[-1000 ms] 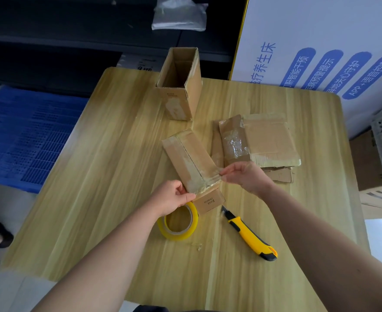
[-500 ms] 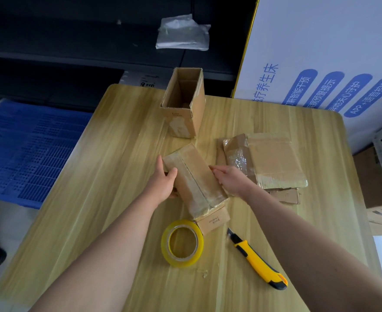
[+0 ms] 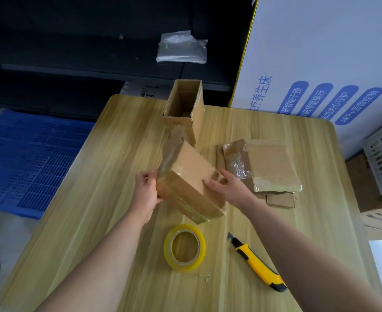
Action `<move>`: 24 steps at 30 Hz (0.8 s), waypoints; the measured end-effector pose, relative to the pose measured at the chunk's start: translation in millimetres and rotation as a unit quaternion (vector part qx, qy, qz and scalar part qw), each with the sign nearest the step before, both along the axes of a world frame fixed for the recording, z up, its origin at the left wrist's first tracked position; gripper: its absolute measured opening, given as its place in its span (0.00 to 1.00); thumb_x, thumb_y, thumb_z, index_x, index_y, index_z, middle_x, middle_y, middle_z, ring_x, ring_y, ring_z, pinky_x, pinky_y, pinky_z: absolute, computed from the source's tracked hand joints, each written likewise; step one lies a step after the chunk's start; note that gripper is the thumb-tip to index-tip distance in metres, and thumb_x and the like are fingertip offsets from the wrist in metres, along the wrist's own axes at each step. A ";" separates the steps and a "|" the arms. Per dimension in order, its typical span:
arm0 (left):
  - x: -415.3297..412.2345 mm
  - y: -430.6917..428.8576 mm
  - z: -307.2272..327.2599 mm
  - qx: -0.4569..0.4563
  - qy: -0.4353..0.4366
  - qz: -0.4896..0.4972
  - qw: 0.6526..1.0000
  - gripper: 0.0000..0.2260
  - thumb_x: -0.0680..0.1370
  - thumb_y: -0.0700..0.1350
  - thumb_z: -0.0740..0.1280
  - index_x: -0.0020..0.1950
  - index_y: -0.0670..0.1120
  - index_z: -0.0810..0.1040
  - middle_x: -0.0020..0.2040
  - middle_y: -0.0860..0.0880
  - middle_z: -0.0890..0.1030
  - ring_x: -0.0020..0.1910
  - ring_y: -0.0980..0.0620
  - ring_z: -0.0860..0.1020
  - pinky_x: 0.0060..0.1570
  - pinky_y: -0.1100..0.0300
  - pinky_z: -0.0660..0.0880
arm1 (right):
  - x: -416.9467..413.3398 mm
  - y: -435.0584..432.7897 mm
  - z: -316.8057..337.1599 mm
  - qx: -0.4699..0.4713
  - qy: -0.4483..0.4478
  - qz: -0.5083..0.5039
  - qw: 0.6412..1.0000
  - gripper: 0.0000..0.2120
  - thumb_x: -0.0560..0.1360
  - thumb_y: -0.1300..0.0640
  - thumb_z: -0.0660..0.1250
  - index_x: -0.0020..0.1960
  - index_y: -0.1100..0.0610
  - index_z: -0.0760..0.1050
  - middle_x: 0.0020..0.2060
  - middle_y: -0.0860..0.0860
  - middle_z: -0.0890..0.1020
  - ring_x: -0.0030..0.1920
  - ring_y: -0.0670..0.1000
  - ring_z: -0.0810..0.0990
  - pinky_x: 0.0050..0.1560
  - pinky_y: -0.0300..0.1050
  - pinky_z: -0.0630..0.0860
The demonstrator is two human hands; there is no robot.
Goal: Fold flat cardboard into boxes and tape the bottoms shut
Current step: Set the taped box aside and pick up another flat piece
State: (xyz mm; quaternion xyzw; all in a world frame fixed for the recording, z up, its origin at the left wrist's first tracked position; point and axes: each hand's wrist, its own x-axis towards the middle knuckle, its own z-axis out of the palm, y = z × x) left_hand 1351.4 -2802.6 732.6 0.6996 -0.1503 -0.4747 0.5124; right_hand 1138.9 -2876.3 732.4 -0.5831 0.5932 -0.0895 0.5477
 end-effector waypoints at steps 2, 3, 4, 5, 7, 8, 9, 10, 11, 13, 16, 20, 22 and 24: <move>6.7 9.1 -4.8 -0.003 -0.054 -0.027 0.998 0.08 0.83 0.48 0.58 0.61 0.51 0.70 0.58 0.46 0.77 0.50 0.51 0.78 0.47 0.52 0.77 | -1.1 8.2 -13.6 0.019 0.056 -0.023 0.998 0.47 0.61 0.29 0.71 0.71 0.56 0.64 0.66 0.52 0.72 0.63 0.54 0.73 0.63 0.53 0.73; 10.7 12.8 -6.4 0.001 -0.093 -0.053 0.994 0.11 0.83 0.46 0.57 0.64 0.52 0.72 0.59 0.47 0.78 0.52 0.51 0.78 0.49 0.55 0.75 | -1.5 11.3 -16.8 0.026 0.071 -0.043 0.996 0.52 0.58 0.26 0.71 0.72 0.56 0.62 0.67 0.54 0.70 0.65 0.56 0.72 0.65 0.56 0.72; 14.4 16.2 -6.3 0.010 -0.132 -0.080 0.988 0.12 0.83 0.45 0.58 0.65 0.52 0.75 0.60 0.49 0.79 0.55 0.51 0.77 0.53 0.58 0.73 | -2.1 13.3 -18.3 0.033 0.079 -0.059 0.995 0.55 0.58 0.27 0.71 0.74 0.56 0.60 0.69 0.55 0.68 0.67 0.57 0.70 0.66 0.58 0.70; 16.5 18.9 -5.1 0.017 -0.157 -0.101 0.982 0.13 0.83 0.46 0.58 0.65 0.50 0.76 0.61 0.50 0.79 0.58 0.52 0.76 0.55 0.60 0.71 | -2.4 15.1 -18.0 0.039 0.080 -0.068 0.994 0.54 0.60 0.28 0.71 0.75 0.56 0.57 0.70 0.56 0.66 0.68 0.58 0.68 0.67 0.58 0.69; 16.6 22.3 1.7 0.026 -0.159 -0.130 0.978 0.15 0.81 0.54 0.61 0.63 0.50 0.78 0.59 0.52 0.80 0.58 0.54 0.76 0.56 0.61 0.70 | -3.6 16.8 -16.3 0.043 0.080 -0.068 0.994 0.50 0.65 0.31 0.71 0.77 0.53 0.55 0.72 0.56 0.62 0.69 0.59 0.67 0.69 0.58 0.67; 15.2 23.8 6.9 0.026 -0.153 -0.143 0.977 0.16 0.79 0.58 0.62 0.61 0.51 0.79 0.56 0.55 0.81 0.57 0.55 0.76 0.54 0.62 0.69 | -4.3 17.0 -14.7 0.044 0.081 -0.063 0.994 0.48 0.66 0.32 0.70 0.77 0.51 0.55 0.72 0.56 0.60 0.69 0.60 0.67 0.69 0.57 0.67; 13.4 24.6 10.6 0.023 -0.153 -0.153 0.976 0.17 0.78 0.60 0.63 0.60 0.52 0.79 0.55 0.57 0.80 0.56 0.57 0.76 0.52 0.65 0.69 | -3.5 16.5 -13.7 0.049 0.081 -0.063 0.994 0.47 0.66 0.32 0.70 0.77 0.49 0.56 0.72 0.56 0.60 0.68 0.60 0.68 0.68 0.57 0.68; 12.8 25.2 12.0 0.020 -0.159 -0.164 0.973 0.18 0.77 0.61 0.64 0.61 0.53 0.78 0.55 0.58 0.79 0.55 0.58 0.76 0.51 0.67 0.68 | -2.3 15.7 -13.3 0.054 0.076 -0.066 0.993 0.46 0.66 0.32 0.70 0.77 0.47 0.57 0.71 0.56 0.62 0.65 0.59 0.70 0.66 0.57 0.71; 13.2 24.9 11.4 0.016 -0.166 -0.172 0.971 0.19 0.76 0.60 0.65 0.62 0.52 0.78 0.55 0.57 0.78 0.55 0.59 0.75 0.49 0.69 0.67 | -0.2 15.2 -11.7 0.056 0.067 -0.069 0.994 0.45 0.66 0.33 0.71 0.77 0.45 0.58 0.70 0.55 0.64 0.62 0.57 0.73 0.62 0.57 0.75; 16.5 24.1 12.6 0.010 -0.172 -0.179 0.969 0.20 0.75 0.60 0.67 0.62 0.50 0.78 0.57 0.55 0.77 0.53 0.60 0.76 0.49 0.70 0.67 | 3.8 13.4 -8.5 0.044 0.044 -0.075 0.995 0.43 0.66 0.36 0.73 0.75 0.46 0.61 0.68 0.54 0.67 0.56 0.54 0.76 0.55 0.55 0.79; 23.7 23.1 11.3 0.014 -0.167 -0.172 0.971 0.17 0.72 0.63 0.65 0.50 0.52 0.81 0.49 0.53 0.80 0.49 0.56 0.78 0.49 0.64 0.70 | 11.4 8.5 -1.6 -0.005 0.038 -0.042 0.998 0.38 0.69 0.44 0.74 0.74 0.49 0.64 0.69 0.54 0.69 0.61 0.55 0.75 0.56 0.48 0.77; 34.7 17.3 9.0 0.046 -0.198 -0.106 0.973 0.09 0.81 0.51 0.59 0.49 0.52 0.78 0.45 0.56 0.78 0.51 0.52 0.75 0.49 0.60 0.66 | 27.3 0.3 9.4 -0.112 0.075 0.017 0.991 0.33 0.72 0.52 0.73 0.74 0.54 0.65 0.73 0.54 0.65 0.68 0.54 0.70 0.61 0.43 0.69; 40.5 13.6 4.7 0.079 -0.224 -0.104 0.966 0.13 0.82 0.49 0.56 0.58 0.48 0.78 0.50 0.54 0.76 0.53 0.50 0.73 0.51 0.60 0.64 | 36.9 -5.9 13.0 -0.135 0.078 0.035 0.987 0.32 0.73 0.54 0.72 0.74 0.52 0.64 0.76 0.55 0.56 0.66 0.55 0.73 0.62 0.44 0.70; 45.6 8.9 0.0 0.103 -0.246 -0.124 0.956 0.16 0.83 0.50 0.54 0.65 0.45 0.75 0.54 0.52 0.77 0.55 0.50 0.74 0.52 0.59 0.65 | 45.5 -13.1 12.2 -0.132 0.089 0.048 0.986 0.32 0.74 0.55 0.71 0.74 0.50 0.63 0.77 0.54 0.48 0.59 0.55 0.78 0.59 0.45 0.73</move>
